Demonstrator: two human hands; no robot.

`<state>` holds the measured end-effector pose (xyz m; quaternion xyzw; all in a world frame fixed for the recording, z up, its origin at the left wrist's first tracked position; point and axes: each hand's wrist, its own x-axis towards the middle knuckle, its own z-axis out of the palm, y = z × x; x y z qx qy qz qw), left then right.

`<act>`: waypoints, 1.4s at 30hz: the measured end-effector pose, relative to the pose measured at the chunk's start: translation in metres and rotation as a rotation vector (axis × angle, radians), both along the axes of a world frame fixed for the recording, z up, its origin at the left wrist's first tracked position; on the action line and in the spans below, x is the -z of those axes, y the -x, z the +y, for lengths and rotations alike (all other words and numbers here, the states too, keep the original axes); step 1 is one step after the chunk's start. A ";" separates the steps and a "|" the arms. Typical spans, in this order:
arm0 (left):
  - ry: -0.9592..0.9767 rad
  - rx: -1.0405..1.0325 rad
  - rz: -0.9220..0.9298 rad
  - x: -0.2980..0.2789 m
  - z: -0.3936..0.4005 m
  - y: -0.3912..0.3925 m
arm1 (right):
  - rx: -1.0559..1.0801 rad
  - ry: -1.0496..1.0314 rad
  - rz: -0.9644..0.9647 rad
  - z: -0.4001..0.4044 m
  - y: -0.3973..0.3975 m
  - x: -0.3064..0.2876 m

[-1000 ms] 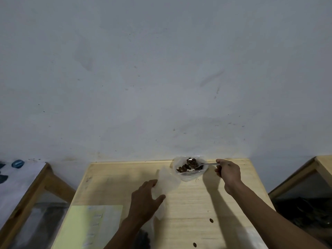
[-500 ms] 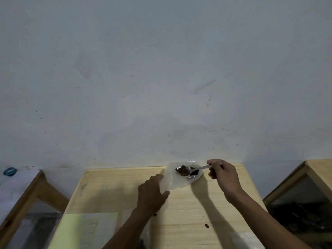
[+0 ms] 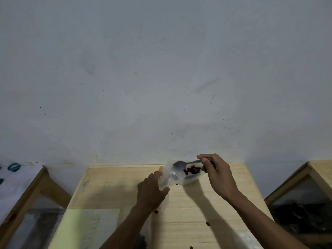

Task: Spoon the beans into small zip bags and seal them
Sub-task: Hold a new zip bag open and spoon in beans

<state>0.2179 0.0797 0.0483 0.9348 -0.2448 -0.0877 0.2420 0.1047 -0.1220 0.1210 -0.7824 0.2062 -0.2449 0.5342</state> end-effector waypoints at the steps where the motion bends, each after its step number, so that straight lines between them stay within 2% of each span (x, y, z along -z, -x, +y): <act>1: 0.001 -0.007 0.003 0.000 0.001 0.000 | 0.017 -0.007 -0.008 -0.002 -0.001 -0.001; 8: 0.024 -0.063 0.007 0.004 0.018 -0.003 | 0.138 0.003 0.008 -0.023 -0.012 0.011; 16: 0.067 -0.125 0.014 0.004 0.037 -0.008 | 0.236 0.106 0.323 -0.042 -0.034 0.058; 20: 0.068 -0.142 0.017 0.003 0.046 -0.009 | 0.242 0.093 0.399 -0.036 -0.046 0.068; 23: 0.066 -0.154 0.025 0.004 0.049 -0.007 | 0.285 -0.067 0.436 -0.031 -0.054 0.077; 27: 0.072 -0.163 0.037 0.006 0.053 -0.007 | 0.384 -0.554 0.470 -0.033 -0.060 0.090; 30: 0.069 -0.163 0.032 0.006 0.053 -0.007 | 0.363 -0.746 0.481 -0.032 -0.054 0.093; 36: 0.065 -0.149 0.039 0.008 0.047 -0.006 | 0.346 -0.886 0.391 -0.034 -0.035 0.092; 42: 0.060 -0.119 0.026 0.007 0.036 -0.004 | 0.368 -0.868 0.274 -0.047 -0.020 0.070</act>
